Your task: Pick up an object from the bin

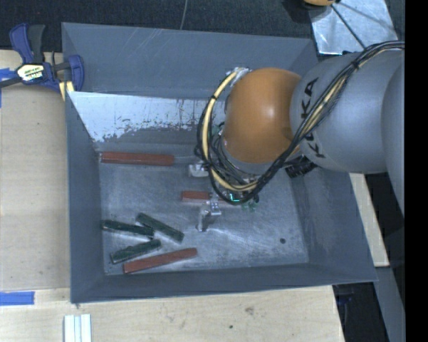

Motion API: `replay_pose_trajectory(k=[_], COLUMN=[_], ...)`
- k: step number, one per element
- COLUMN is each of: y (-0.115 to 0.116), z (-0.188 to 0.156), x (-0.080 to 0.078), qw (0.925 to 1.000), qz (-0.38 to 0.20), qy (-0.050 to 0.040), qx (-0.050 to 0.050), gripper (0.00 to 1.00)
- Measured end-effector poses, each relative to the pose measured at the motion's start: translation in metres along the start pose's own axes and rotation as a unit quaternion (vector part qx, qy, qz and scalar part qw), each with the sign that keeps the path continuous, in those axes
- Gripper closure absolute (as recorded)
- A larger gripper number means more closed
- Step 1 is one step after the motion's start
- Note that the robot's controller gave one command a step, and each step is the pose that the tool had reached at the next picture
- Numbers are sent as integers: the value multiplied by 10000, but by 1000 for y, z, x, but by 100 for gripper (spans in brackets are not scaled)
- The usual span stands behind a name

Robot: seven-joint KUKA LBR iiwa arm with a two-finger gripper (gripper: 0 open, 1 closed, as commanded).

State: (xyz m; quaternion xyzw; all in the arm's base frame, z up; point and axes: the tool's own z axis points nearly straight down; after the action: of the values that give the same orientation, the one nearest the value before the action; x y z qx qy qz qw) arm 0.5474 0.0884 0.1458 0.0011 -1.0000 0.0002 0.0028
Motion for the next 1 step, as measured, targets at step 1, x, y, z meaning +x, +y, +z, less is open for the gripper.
replay_pose_trajectory(k=[1], y=[0], z=[-5], x=[-2], qw=[10000], qz=[11], qy=[-42], qx=[-6], gripper=[0])
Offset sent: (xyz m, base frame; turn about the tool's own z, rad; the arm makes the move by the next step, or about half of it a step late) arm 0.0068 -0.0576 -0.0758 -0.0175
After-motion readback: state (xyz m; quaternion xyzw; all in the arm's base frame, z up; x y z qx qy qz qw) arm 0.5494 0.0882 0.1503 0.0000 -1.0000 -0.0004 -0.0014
